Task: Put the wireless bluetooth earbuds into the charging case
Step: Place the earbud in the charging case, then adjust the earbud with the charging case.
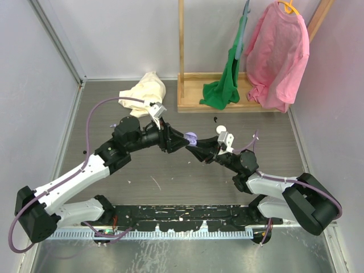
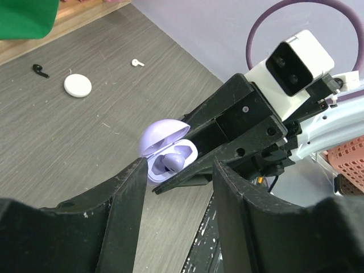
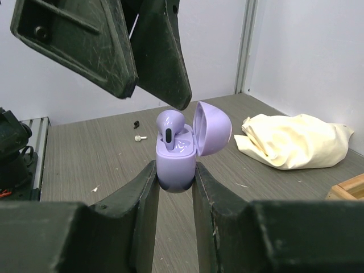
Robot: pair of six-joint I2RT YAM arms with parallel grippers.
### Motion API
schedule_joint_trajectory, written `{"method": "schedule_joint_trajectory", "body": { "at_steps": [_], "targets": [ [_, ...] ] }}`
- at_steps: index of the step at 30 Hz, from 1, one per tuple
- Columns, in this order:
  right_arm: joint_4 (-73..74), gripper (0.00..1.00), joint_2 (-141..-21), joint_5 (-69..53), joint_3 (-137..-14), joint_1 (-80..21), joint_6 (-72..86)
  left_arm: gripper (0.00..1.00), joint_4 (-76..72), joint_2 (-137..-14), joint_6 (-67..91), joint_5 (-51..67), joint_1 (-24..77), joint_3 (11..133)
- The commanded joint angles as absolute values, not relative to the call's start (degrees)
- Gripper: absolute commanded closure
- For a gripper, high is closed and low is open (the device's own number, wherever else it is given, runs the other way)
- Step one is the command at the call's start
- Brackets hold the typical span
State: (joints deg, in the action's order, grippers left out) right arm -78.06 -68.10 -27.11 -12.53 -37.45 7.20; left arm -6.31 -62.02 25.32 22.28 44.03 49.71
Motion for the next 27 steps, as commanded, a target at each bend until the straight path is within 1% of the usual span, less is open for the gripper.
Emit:
{"method": "schedule_joint_trajectory", "body": {
  "at_steps": [1, 9, 15, 27],
  "targets": [
    [-81.15, 0.99, -66.64, -27.39, -13.54, -37.73, 5.80, 0.52, -1.97, -62.27, 27.26, 24.12, 44.10, 54.57],
    [-80.77, 0.99, -66.72, -27.49, -13.54, -37.79, 5.70, 0.63, 0.23, -63.21, 28.57, 24.61, 44.45, 56.51],
    [-80.75, 0.99, -66.45, -27.64, -13.62, -37.79, 5.71, 0.67, 1.75, -64.70, 28.61, 24.44, 44.64, 57.64],
    [-80.48, 0.99, -66.78, -28.94, -13.92, -37.79, 5.99, 0.69, 0.58, -66.37, 26.81, 26.75, 44.80, 58.94]
  ]
}}
